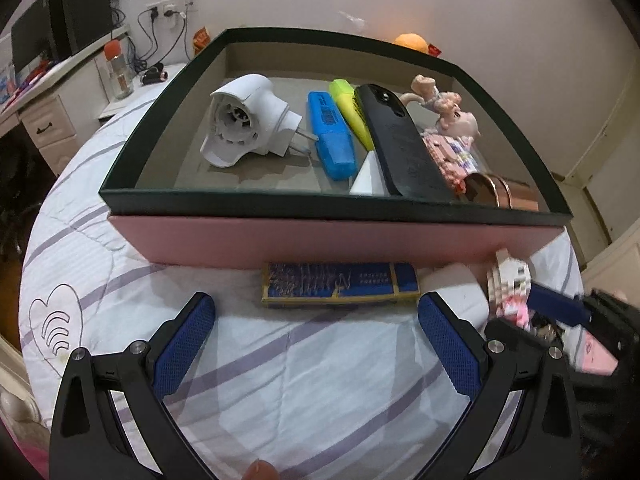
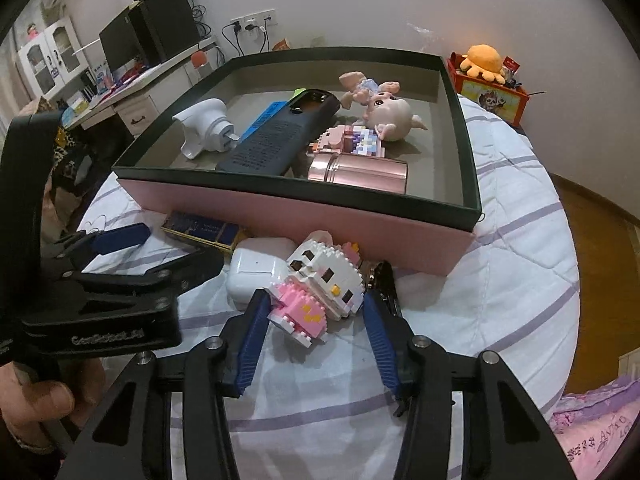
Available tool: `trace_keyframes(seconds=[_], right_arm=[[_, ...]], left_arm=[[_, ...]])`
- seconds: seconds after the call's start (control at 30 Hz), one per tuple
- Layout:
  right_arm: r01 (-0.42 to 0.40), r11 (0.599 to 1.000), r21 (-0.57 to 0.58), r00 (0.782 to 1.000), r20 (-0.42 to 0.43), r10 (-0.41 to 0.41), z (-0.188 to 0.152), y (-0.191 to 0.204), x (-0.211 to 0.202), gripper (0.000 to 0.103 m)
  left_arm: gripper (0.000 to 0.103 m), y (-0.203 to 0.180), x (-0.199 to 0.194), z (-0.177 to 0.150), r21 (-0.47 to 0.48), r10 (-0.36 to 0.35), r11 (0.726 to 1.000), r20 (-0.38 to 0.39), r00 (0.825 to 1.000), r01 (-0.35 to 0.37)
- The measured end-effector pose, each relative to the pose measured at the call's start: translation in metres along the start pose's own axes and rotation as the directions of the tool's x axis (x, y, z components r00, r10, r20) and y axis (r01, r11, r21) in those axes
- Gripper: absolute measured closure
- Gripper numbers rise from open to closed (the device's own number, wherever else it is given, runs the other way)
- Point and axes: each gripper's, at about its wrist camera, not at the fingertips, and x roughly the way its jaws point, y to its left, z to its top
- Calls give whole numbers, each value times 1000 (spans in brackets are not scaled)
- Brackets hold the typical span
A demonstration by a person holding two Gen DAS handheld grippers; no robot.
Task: Organize rigid objects
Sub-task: 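Grasp the Hello Kitty block toy with the right tool while the left tool grasps the small blue box, then carry the blue box and Hello Kitty toy into the box and open both tools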
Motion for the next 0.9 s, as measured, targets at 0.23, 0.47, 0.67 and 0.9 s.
trace_keyframes(seconds=[0.23,0.47,0.67,0.9], right_arm=[[6,1000,1,1000,3,-6,1,-2,1,53],[24,1000,3,1000,4,-24,2,3,3,53],[21,1000,17,1000,13,-21,2,1,2,54],[20,999,35,1000,22,-21,2,-3,-1,54]], left_arm=[[0,-8,9,3,17,31,999,22,999,-32],[2,-8,18,5,81,96,992,13,995,-96],[11,-4,13,1,71,90,993,27,996,-92],[20,10,4,-4,60,64,996,34,997,-66]])
